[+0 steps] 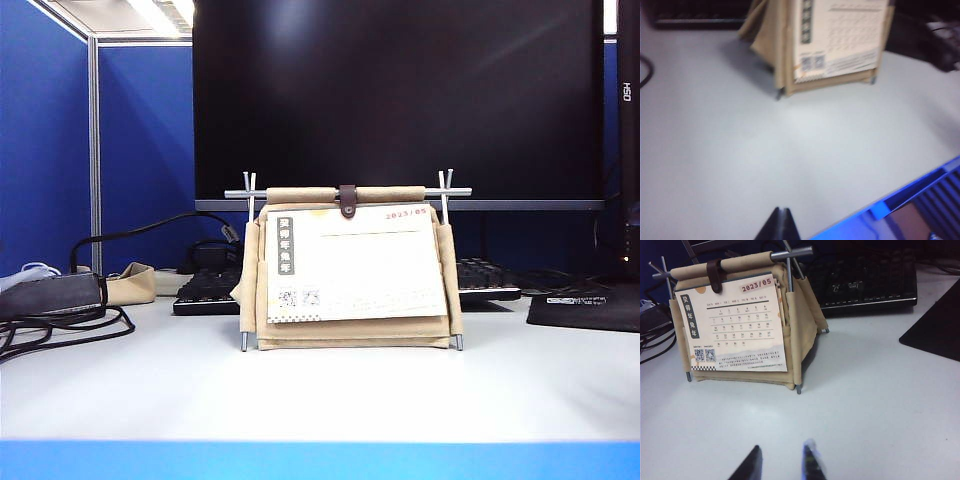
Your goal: Turn one page of the calendar.
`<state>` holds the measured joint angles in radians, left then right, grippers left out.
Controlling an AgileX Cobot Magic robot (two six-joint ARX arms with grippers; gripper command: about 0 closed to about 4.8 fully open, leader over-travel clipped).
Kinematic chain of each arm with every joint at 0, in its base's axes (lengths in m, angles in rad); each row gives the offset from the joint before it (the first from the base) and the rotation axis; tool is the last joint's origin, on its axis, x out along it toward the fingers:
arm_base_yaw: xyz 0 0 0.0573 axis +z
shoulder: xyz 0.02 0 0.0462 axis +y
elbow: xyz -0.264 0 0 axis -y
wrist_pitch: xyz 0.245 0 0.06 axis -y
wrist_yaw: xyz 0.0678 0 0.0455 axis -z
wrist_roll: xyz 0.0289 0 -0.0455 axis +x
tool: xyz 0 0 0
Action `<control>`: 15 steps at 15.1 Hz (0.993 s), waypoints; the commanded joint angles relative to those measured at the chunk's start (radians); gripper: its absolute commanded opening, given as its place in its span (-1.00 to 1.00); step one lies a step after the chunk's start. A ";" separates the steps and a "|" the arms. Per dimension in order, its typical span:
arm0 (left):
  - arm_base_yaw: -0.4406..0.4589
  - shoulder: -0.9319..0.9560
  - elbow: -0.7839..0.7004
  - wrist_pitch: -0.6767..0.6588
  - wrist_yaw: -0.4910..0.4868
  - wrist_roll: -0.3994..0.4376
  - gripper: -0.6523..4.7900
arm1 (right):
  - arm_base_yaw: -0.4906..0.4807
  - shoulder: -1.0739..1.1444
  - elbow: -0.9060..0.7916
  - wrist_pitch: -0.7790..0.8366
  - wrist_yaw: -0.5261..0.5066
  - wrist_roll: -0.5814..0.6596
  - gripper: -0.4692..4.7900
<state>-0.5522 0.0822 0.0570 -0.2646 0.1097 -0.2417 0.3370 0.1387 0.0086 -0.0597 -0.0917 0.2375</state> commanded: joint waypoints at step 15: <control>0.000 0.788 0.460 0.320 0.056 0.112 0.55 | 0.033 0.513 0.377 0.210 -0.101 -0.140 -0.14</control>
<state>-0.5522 0.8368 0.5163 0.0124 0.1501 -0.0971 0.3725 0.6025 0.3603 0.1406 -0.1356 0.1043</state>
